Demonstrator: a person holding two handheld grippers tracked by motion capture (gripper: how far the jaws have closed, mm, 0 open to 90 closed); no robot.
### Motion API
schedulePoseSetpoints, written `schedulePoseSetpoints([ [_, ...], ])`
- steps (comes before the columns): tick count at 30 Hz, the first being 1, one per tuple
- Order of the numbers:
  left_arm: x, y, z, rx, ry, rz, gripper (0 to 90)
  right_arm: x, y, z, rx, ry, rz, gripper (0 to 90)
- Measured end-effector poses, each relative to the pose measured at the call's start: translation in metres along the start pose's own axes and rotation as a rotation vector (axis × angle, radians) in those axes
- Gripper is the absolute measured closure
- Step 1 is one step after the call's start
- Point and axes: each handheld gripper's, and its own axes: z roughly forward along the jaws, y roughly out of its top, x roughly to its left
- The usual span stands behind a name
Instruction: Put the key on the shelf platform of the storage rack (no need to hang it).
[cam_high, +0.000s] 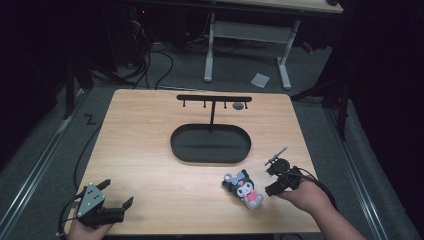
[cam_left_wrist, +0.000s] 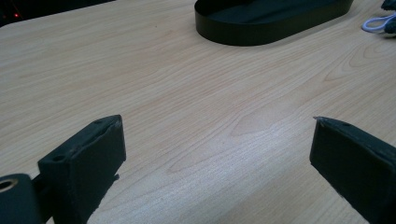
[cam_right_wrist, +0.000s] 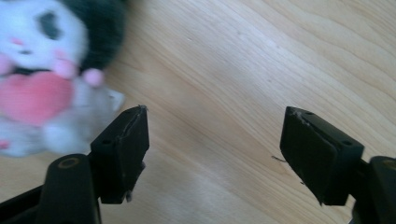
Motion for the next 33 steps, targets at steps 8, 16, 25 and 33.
schedulePoseSetpoints([
  [8,0.0,0.0,0.0,-0.001,-0.003,0.003,4.1,0.022,0.016,-0.013,-0.017,0.016,-0.054,13.3],
  [16,0.002,0.0,-0.002,-0.003,-0.006,-0.001,4.2,0.054,0.03,-0.001,0.007,0.071,-0.105,1.6],
  [25,0.003,0.0,-0.002,-0.007,0.0,0.001,4.2,0.062,0.028,0.028,0.067,0.086,-0.1,8.9],
  [33,0.003,0.0,-0.002,-0.005,0.001,0.0,4.2,0.064,0.025,0.035,0.05,0.096,-0.093,42.3],
])
